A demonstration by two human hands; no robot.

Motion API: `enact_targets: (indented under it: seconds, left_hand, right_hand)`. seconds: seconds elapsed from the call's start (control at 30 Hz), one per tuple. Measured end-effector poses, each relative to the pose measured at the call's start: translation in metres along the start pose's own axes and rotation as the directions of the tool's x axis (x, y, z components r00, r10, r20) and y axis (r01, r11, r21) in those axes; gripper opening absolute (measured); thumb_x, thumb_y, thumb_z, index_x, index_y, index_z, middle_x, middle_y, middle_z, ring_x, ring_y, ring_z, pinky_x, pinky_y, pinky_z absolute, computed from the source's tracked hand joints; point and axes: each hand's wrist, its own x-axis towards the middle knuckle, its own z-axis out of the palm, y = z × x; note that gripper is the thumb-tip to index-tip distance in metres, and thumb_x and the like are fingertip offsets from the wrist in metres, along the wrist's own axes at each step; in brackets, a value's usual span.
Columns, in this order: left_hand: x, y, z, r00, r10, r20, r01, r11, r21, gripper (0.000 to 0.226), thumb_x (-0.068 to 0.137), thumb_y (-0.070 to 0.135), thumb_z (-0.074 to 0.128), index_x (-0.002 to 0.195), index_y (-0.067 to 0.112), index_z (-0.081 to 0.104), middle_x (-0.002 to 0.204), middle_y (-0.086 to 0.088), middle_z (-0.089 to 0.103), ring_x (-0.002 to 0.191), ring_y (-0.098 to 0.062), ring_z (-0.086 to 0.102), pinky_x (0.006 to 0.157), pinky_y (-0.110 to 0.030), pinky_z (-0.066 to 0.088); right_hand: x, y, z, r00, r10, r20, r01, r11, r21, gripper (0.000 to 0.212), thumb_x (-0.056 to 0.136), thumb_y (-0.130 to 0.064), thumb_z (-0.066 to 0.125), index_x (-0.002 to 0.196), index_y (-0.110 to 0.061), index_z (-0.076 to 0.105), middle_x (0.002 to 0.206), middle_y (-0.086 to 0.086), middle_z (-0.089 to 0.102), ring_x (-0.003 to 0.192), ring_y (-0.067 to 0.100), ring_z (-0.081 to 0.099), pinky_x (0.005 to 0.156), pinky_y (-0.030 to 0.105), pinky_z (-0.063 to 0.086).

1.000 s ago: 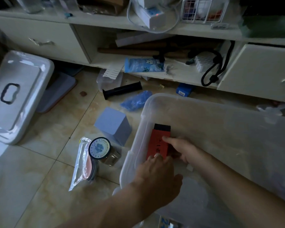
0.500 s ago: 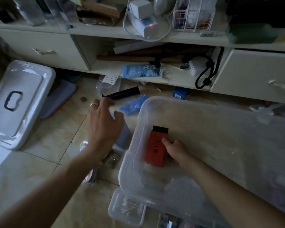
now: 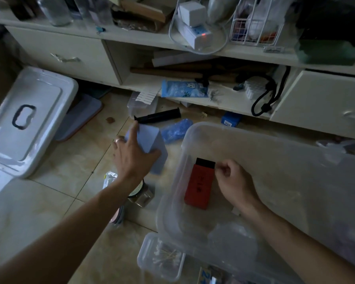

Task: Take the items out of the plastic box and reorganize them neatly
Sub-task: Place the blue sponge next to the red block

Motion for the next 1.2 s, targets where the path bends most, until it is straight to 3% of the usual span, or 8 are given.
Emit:
enact_targets:
  seconds: [0.17,0.33,0.57,0.7,0.8,0.93,1.03,1.2]
  left_hand:
    - [-0.020,0.078,-0.074,0.932,0.183,-0.312,-0.205,0.978,-0.038,0.087,0.069,0.056,0.070,0.146,0.039,0.033,0.133,-0.009,0.029,0.121,-0.027,0.035,0.099,-0.039,0.035]
    - [-0.058,0.135,-0.104,0.887,0.374,-0.270,-0.369,0.927,0.071,0.092,0.068,0.073,0.061,0.147,0.035,0.034,0.127,-0.010,0.035,0.107,-0.018,0.033,0.086,-0.032,0.038]
    - [-0.093,0.148,-0.041,0.902,0.418,0.106,-0.425,0.903,0.065,0.099,0.069,0.082,0.052,0.149,0.035,0.020,0.135,-0.008,0.032,0.115,-0.019,0.037,0.094,-0.034,0.043]
    - [-0.111,0.139,0.008,0.831,0.425,0.360,-0.391,0.905,-0.168,0.115,0.076,0.071,0.062,0.154,0.027,-0.010,0.142,-0.011,0.035,0.124,-0.020,0.042,0.095,-0.024,0.036]
    - [-0.113,0.120,0.047,0.751,0.288,0.594,-0.266,0.956,-0.128,0.110,0.085,0.046,0.069,0.154,0.014,-0.010,0.142,-0.014,0.039,0.124,-0.023,0.046,0.096,-0.024,0.037]
    - [-0.106,0.087,0.086,0.562,0.076,0.823,-0.405,0.893,0.194,0.062,0.091,0.036,0.055,0.143,0.010,0.035,0.136,-0.016,0.045,0.127,-0.034,0.046,0.105,-0.046,0.042]
    - [-0.110,0.072,0.098,0.426,-0.030,0.904,-0.533,0.800,0.277,0.077,0.095,0.035,0.050,0.155,0.013,0.007,0.161,-0.015,0.003,0.148,-0.036,0.011,0.117,-0.055,0.023]
    - [-0.109,0.061,0.105,0.437,0.006,0.899,-0.560,0.784,0.267,0.089,0.094,0.039,0.050,0.155,0.011,-0.008,0.161,-0.010,-0.018,0.150,-0.030,-0.006,0.119,-0.054,0.015]
  right_hand:
    - [-0.029,-0.061,-0.019,0.841,-0.541,-0.025,0.538,0.830,0.147,0.047,0.091,-0.028,0.069,0.135,-0.025,0.053,0.131,-0.009,0.054,0.114,0.002,0.057,0.092,0.021,0.053]
    - [-0.036,-0.092,-0.032,0.768,-0.624,-0.145,0.640,0.742,0.201,0.095,0.074,-0.044,0.084,0.151,-0.021,0.033,0.144,-0.004,0.045,0.129,0.010,0.048,0.100,0.026,0.049]
    - [-0.047,-0.022,-0.063,0.905,-0.420,0.067,0.362,0.844,0.397,0.065,0.061,-0.044,0.083,0.112,-0.028,0.045,0.101,-0.019,0.061,0.091,0.002,0.063,0.072,0.016,0.054]
    - [-0.027,0.042,-0.069,0.972,-0.097,0.214,0.009,0.926,0.378,0.062,0.068,-0.057,0.083,0.105,-0.019,0.051,0.093,-0.008,0.065,0.081,0.011,0.063,0.064,0.021,0.055]
    - [-0.008,0.080,-0.063,0.910,0.225,0.349,-0.340,0.886,0.316,0.058,0.073,-0.040,0.083,0.116,-0.016,0.052,0.108,0.010,0.064,0.091,0.020,0.063,0.083,0.041,0.055]
    - [0.011,0.103,-0.053,0.821,0.366,0.439,-0.503,0.827,0.251,0.081,0.047,-0.060,0.086,0.114,-0.021,0.062,0.106,0.001,0.071,0.100,0.019,0.065,0.080,0.034,0.055]
    - [0.023,0.110,-0.041,0.823,0.390,0.414,-0.517,0.815,0.260,0.069,0.056,-0.055,0.085,0.110,-0.016,0.067,0.092,0.000,0.070,0.082,0.015,0.060,0.061,0.026,0.044]
    - [0.027,0.105,-0.026,0.804,0.386,0.453,-0.543,0.787,0.293,0.036,0.084,-0.039,0.074,0.111,-0.018,0.064,0.105,0.005,0.072,0.097,0.022,0.066,0.075,0.034,0.052]
